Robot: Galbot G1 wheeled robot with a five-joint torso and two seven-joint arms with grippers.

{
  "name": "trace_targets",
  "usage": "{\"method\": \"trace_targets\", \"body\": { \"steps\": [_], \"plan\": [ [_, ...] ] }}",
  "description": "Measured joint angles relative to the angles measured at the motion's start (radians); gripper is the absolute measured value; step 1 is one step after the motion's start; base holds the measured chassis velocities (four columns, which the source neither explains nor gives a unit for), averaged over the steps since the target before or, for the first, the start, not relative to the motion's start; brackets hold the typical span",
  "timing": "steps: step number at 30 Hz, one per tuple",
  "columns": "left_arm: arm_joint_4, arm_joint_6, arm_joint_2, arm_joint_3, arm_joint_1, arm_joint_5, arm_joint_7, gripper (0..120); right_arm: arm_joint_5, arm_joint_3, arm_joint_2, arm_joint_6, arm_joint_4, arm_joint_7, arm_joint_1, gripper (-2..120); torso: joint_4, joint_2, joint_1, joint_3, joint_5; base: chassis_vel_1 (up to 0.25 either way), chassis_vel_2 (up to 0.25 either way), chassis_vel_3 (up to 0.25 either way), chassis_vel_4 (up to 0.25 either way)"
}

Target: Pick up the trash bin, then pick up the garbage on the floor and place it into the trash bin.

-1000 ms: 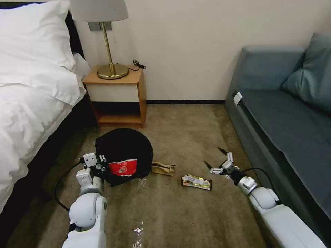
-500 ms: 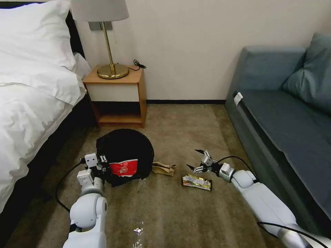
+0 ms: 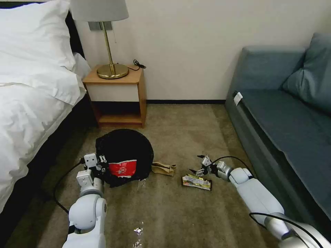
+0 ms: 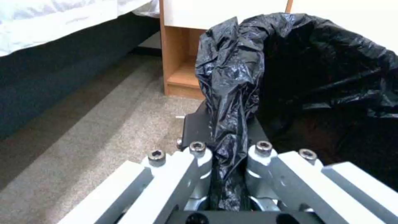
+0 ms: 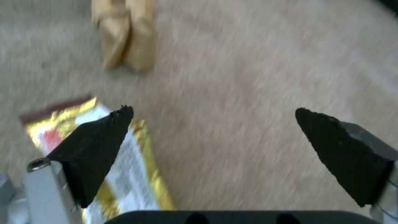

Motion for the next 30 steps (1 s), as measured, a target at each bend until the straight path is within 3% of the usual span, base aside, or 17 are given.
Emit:
{"method": "trace_targets", "body": {
  "steps": [6, 18, 30],
  "plan": [
    [-0.012, 0.001, 0.0, 0.003, 0.012, 0.006, 0.0, 5, -0.114, 0.04, 0.018, -0.018, -0.048, -0.028, 0.006, 100, 0.0002, 0.0, 0.0, 0.0, 0.0002, 0.0, 0.0, 0.0, 0.0],
    [-0.011, 0.001, 0.0, -0.003, 0.012, 0.006, 0.0, 5, -0.16, 0.054, 0.032, -0.008, -0.049, -0.061, -0.015, 100, 0.0001, 0.0, 0.0, 0.0, 0.0, 0.0, 0.0, 0.0, 0.0],
    [-0.021, -0.002, 0.0, -0.009, 0.022, 0.002, 0.0, 5, -0.201, 0.074, 0.053, 0.003, -0.112, -0.009, -0.02, 100, 0.0001, 0.0, 0.0, 0.0, 0.0, 0.0, 0.0, 0.0, 0.0]
  ]
}}
